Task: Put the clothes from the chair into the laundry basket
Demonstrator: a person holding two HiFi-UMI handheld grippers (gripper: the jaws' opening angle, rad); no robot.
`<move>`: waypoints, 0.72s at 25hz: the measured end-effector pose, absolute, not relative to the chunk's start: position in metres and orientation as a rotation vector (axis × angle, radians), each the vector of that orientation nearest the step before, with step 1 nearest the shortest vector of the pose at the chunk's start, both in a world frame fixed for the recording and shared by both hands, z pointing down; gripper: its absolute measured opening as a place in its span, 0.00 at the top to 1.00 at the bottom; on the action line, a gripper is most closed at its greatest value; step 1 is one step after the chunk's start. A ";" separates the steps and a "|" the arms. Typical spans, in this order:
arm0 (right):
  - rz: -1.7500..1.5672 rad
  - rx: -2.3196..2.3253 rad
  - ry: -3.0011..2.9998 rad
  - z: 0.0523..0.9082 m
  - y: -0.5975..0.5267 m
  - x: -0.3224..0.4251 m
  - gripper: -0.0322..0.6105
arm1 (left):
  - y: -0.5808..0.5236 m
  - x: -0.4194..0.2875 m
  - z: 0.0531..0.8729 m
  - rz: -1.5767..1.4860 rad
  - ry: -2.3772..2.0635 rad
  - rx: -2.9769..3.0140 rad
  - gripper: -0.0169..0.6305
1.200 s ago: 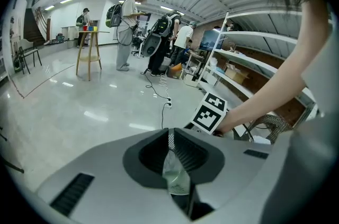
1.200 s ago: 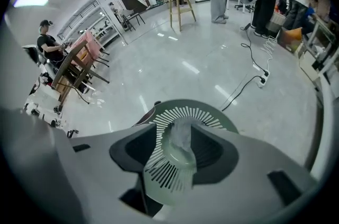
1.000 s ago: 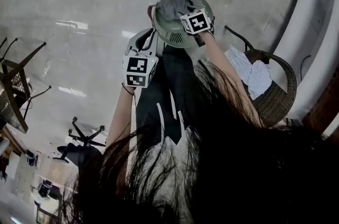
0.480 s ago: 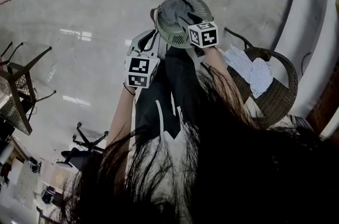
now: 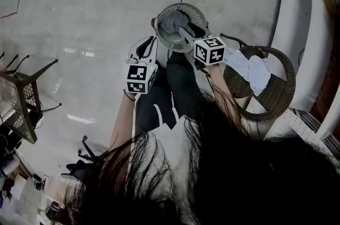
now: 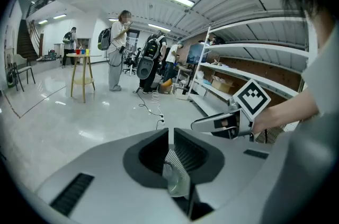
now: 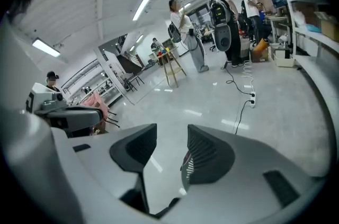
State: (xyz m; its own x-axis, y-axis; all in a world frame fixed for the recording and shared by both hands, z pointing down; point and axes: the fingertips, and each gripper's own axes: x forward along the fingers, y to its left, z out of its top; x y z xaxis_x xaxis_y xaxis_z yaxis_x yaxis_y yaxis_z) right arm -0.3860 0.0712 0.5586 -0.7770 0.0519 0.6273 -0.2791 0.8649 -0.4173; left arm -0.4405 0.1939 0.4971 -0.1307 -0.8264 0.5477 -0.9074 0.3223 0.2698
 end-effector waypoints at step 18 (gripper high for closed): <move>0.791 0.398 -2.607 0.405 0.102 -0.328 0.72 | 0.244 -0.410 0.405 0.163 -1.979 1.699 0.91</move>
